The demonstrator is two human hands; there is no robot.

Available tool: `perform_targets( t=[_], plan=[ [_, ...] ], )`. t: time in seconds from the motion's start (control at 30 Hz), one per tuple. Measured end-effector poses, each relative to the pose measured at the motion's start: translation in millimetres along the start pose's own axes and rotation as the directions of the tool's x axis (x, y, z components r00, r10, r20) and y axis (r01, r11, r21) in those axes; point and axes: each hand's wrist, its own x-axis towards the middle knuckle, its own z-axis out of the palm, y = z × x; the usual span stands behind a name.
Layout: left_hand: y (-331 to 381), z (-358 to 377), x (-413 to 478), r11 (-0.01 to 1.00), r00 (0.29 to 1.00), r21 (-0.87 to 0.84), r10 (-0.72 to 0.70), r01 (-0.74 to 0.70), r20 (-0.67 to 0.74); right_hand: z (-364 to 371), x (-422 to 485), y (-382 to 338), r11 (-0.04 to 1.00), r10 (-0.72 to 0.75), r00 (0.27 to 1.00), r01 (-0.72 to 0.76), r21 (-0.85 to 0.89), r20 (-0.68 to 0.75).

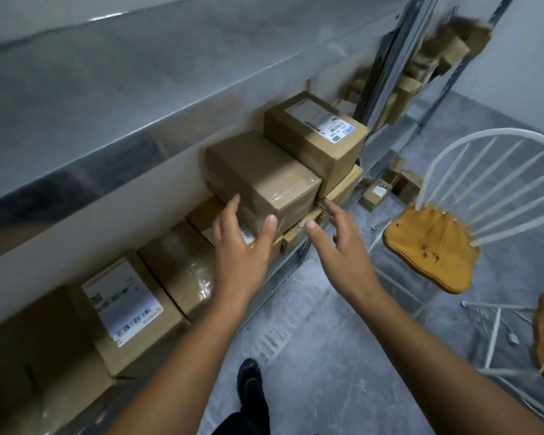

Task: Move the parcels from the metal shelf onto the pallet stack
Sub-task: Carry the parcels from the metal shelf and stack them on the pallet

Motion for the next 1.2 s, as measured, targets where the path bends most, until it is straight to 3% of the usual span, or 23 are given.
perform_targets(
  t=[0.27, 0.47, 0.63, 0.9, 1.2],
  plan=[
    [-6.4, 31.0, 39.7, 0.992, 0.998, 0.124, -0.015, 0.008, 0.060, 9.6, 41.5, 21.3, 1.000, 0.025, 1.000, -0.025, 0.015, 0.000],
    [-9.8, 50.2, 40.5, 0.997, 0.987, 0.064, -0.027, 0.038, -0.160, 5.8, 45.6, 36.4, 0.996, 0.048, 0.999, -0.048, 0.080, 0.005],
    [-6.4, 58.8, 40.3, 0.999, 0.960, 0.046, -0.002, 0.015, -0.281, 3.1, 51.3, 29.2, 0.988, 0.019, 0.992, -0.038, 0.152, 0.125],
    [-9.7, 60.3, 33.0, 1.000, 0.936, 0.007, -0.006, 0.010, -0.352, 1.2, 52.0, 22.6, 0.976, -0.005, 0.989, -0.027, 0.214, 0.148],
    [-2.9, 60.6, 7.8, 1.000, 0.921, -0.028, -0.001, -0.011, -0.390, -12.2, 57.2, 7.8, 0.985, -0.026, 0.970, -0.016, 0.172, 0.244]
  ],
)
